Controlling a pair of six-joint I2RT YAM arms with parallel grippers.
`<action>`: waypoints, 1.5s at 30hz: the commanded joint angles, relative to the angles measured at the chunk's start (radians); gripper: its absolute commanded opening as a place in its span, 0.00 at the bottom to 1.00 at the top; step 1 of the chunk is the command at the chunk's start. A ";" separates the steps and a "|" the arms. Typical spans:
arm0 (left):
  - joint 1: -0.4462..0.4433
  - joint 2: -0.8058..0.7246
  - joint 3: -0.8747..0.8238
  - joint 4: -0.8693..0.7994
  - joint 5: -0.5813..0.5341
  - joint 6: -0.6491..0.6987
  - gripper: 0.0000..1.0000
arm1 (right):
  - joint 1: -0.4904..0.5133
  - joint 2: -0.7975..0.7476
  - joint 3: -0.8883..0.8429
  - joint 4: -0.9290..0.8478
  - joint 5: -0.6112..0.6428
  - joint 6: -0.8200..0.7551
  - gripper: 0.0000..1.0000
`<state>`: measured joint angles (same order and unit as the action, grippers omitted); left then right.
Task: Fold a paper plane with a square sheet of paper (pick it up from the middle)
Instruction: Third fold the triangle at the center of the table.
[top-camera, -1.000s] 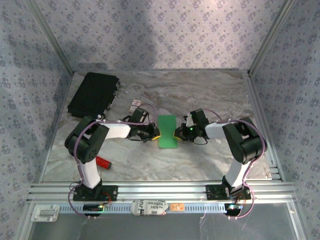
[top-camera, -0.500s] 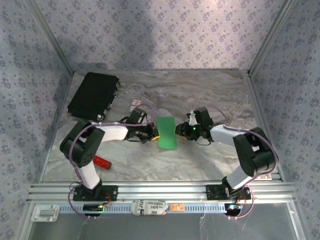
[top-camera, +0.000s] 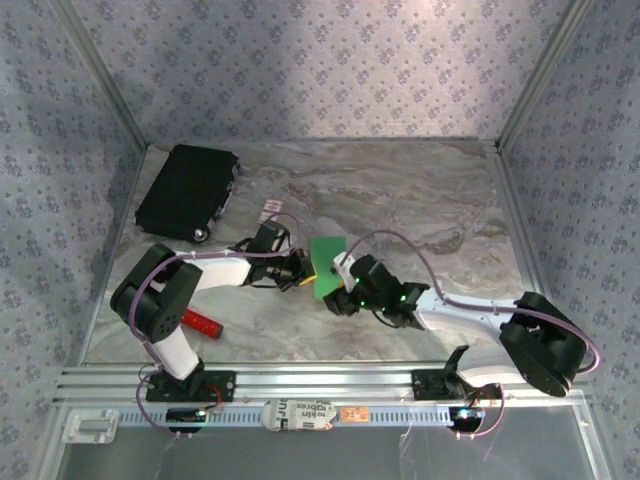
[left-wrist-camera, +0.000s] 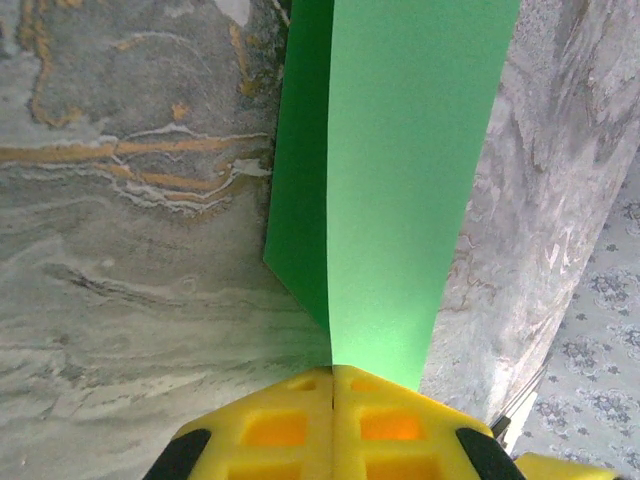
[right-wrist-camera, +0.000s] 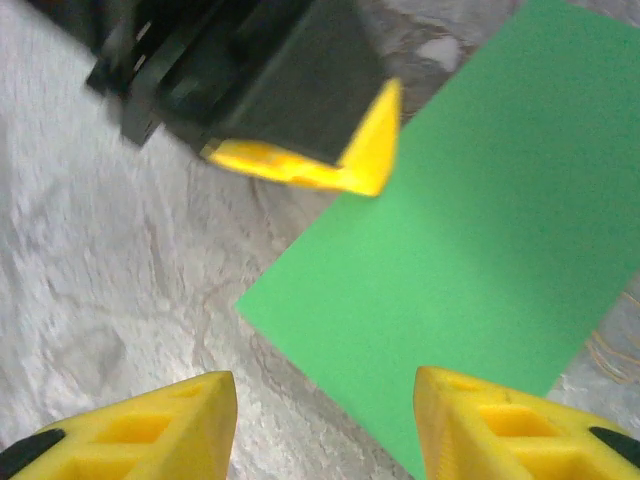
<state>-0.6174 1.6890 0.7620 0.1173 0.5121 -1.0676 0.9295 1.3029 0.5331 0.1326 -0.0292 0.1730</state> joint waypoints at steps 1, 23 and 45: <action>0.000 -0.037 -0.010 0.024 0.016 -0.008 0.00 | 0.075 0.032 -0.003 0.098 0.179 -0.239 0.51; 0.001 -0.041 -0.027 0.050 0.012 -0.012 0.00 | 0.241 0.291 0.046 0.297 0.507 -0.386 0.51; 0.000 -0.034 -0.024 0.053 0.011 -0.021 0.00 | 0.240 0.286 0.035 0.280 0.498 -0.364 0.16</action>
<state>-0.6174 1.6772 0.7429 0.1593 0.5121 -1.0760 1.1656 1.5955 0.5621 0.4011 0.4465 -0.2031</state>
